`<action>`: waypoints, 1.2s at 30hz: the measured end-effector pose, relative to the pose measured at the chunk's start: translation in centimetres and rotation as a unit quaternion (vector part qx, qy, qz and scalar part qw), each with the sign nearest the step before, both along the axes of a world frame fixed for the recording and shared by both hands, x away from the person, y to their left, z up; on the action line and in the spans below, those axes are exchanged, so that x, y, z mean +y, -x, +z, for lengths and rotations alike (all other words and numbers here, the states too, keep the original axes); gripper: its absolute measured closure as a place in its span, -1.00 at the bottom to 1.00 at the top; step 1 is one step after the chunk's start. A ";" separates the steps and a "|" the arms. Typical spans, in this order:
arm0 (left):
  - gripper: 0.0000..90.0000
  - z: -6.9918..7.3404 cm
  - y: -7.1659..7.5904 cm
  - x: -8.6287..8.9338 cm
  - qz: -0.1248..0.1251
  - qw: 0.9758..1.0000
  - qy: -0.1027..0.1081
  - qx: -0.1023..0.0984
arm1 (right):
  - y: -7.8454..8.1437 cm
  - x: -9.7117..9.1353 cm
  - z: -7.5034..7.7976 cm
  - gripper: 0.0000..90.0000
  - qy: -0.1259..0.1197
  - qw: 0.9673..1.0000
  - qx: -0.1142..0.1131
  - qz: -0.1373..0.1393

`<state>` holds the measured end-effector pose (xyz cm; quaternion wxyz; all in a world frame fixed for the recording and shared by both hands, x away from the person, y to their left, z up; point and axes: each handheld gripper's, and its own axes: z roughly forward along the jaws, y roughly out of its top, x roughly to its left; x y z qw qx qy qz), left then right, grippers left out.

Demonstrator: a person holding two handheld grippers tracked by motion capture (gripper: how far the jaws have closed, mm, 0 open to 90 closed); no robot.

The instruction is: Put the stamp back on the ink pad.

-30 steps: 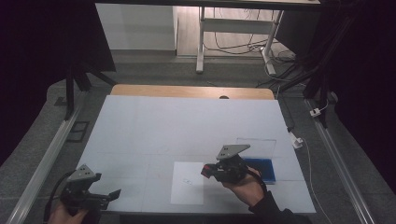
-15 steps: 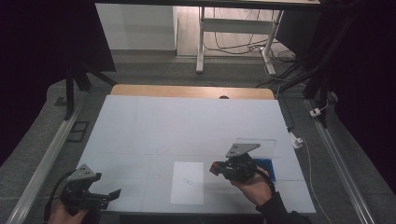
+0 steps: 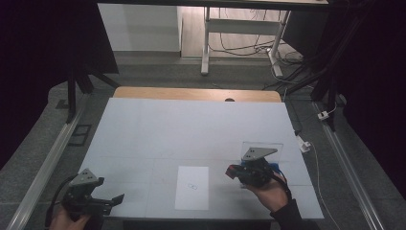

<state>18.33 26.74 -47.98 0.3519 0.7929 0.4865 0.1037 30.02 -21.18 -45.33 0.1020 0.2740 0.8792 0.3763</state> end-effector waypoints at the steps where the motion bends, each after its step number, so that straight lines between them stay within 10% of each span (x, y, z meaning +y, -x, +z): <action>1: -0.92 0.0 0.0 0.0 0.000 1.000 0.000 0.000 | 0.0 -0.2 0.0 0.77 0.001 1.000 0.000 -0.004; 36: -0.92 0.0 -0.1 -0.1 -0.001 1.000 -0.001 0.001 | -1.2 -7.7 -0.4 0.77 0.030 0.993 -0.013 -0.113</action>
